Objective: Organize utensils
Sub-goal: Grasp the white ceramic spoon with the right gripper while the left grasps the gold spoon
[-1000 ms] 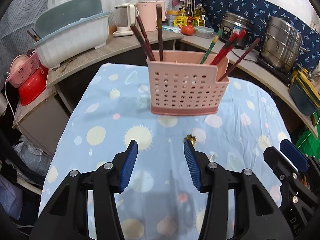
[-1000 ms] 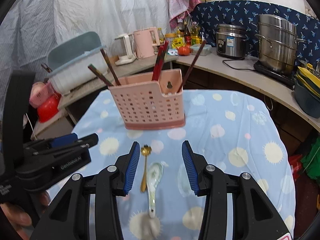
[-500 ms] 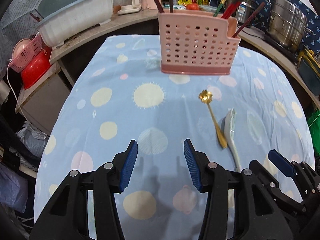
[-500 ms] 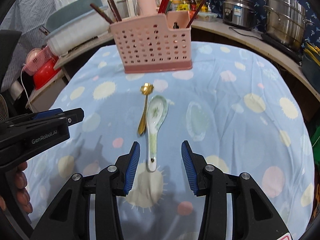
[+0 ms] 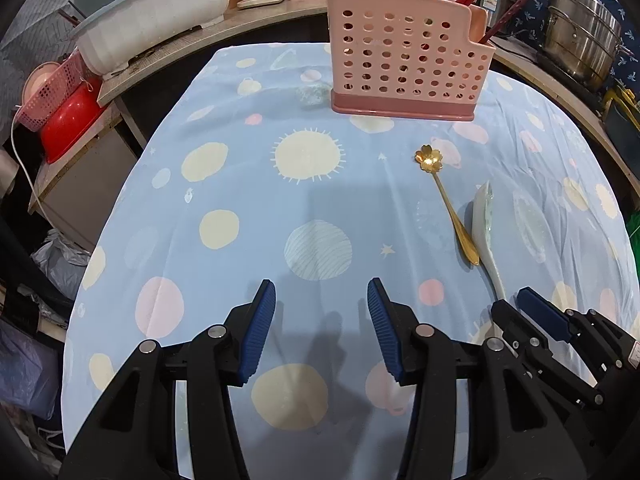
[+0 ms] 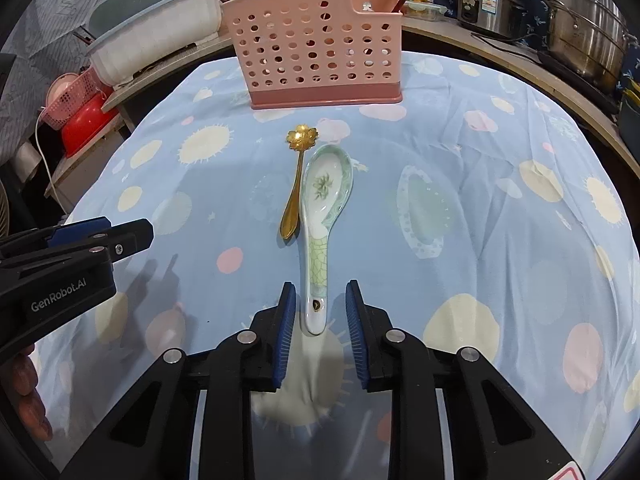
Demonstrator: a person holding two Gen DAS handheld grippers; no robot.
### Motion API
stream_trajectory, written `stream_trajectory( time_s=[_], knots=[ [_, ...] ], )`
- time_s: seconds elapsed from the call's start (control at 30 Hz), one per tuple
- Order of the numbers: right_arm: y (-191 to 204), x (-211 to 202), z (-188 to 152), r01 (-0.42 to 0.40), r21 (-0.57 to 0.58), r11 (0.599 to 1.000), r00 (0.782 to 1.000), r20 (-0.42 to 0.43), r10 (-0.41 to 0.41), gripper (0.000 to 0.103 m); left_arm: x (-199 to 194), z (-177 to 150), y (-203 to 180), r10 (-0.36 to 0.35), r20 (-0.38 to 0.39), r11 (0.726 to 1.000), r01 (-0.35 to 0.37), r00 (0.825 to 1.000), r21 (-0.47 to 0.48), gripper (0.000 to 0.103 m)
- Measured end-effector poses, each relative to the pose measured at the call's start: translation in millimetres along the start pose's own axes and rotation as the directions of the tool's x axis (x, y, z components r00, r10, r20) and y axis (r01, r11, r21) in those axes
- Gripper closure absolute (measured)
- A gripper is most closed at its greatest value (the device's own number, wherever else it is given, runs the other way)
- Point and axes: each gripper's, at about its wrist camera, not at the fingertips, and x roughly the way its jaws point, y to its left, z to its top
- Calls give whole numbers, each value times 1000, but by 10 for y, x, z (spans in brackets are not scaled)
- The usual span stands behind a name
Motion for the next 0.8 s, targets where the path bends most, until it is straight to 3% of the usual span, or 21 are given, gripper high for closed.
stream_trajectory(
  time_s=[0.2,0.37,0.53,0.8],
  knots=[
    [2,57,16,3,-8,1000,1000,-2,-3,83,36,11,-7,-3,-6,1000,4,1000,5,58],
    [-29,68,17,8,-12,1000,1000,-1,-8,92,64,25,-15,-4,-12,1000,4,1000,6,58],
    [-58,50,12,10,-13,1000,1000,1,-10,92,67,31,-56,-12,-12,1000,13,1000,15,58],
    [-267,-51,-36,45,30,999,999,10,-46,93,85,96,-276,-113,-22,993,113,993,27,57]
  ],
)
